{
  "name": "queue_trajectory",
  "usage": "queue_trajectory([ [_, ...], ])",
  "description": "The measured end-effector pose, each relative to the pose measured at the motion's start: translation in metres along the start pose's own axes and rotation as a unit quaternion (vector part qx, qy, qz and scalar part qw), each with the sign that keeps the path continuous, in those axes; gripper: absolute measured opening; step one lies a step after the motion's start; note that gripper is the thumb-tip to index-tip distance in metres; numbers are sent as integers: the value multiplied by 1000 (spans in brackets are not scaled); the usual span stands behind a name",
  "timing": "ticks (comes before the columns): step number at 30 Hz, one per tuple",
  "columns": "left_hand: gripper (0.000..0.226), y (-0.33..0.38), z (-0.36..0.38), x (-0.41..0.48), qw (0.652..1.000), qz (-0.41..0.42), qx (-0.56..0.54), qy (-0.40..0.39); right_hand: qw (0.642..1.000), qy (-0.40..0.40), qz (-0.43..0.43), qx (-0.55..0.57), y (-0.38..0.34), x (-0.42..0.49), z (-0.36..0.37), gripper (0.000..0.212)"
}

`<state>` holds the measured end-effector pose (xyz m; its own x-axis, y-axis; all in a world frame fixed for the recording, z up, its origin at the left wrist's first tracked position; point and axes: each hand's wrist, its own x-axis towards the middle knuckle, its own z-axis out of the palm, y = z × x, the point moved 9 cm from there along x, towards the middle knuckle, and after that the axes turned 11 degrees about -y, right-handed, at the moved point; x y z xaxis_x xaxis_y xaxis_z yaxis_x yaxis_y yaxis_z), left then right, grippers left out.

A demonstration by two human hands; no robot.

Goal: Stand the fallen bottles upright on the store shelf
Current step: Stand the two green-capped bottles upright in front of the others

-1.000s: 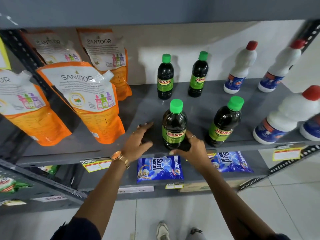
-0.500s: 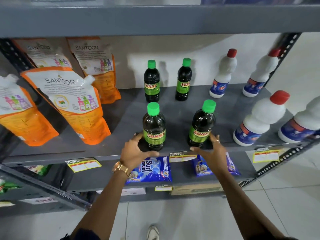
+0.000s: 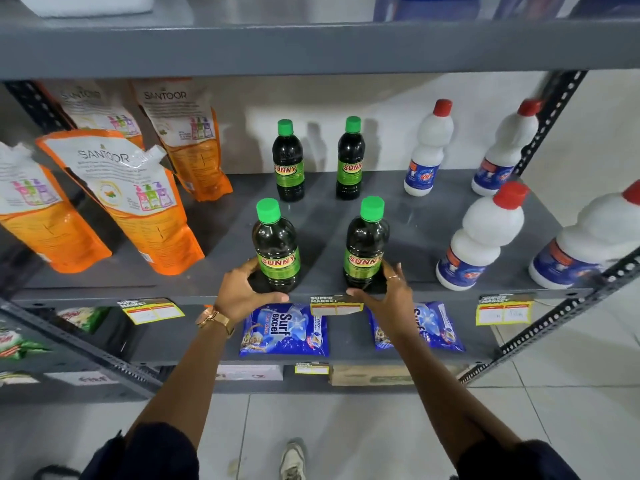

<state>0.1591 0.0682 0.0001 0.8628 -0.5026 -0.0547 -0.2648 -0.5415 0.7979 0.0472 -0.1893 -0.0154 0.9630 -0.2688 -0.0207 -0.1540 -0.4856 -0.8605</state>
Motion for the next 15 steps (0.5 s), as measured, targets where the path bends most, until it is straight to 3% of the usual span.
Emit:
queue_trajectory([
  [2,87,2,1,-8,999,-10,7,35,1000,2,-8,15,-2,-13,-4,93],
  [5,114,0,10,-36,989,-11,-26,144,990,132,-26,52,13,-50,-44,75],
  [7,109,9,24,-63,974,-11,-5,224,963,259,-35,68,28,-76,-84,68],
  [9,96,24,37,-78,969,28,44,242,945,320,-5,68,46,-83,-107,83],
  [11,89,42,53,-78,968,71,95,220,963,259,16,70,55,-55,-113,94],
  [13,82,81,85,-88,961,119,139,208,982,154,-23,105,68,-33,-124,76],
  [15,75,119,108,-94,953,157,157,206,990,112,-29,78,80,-27,-138,60],
])
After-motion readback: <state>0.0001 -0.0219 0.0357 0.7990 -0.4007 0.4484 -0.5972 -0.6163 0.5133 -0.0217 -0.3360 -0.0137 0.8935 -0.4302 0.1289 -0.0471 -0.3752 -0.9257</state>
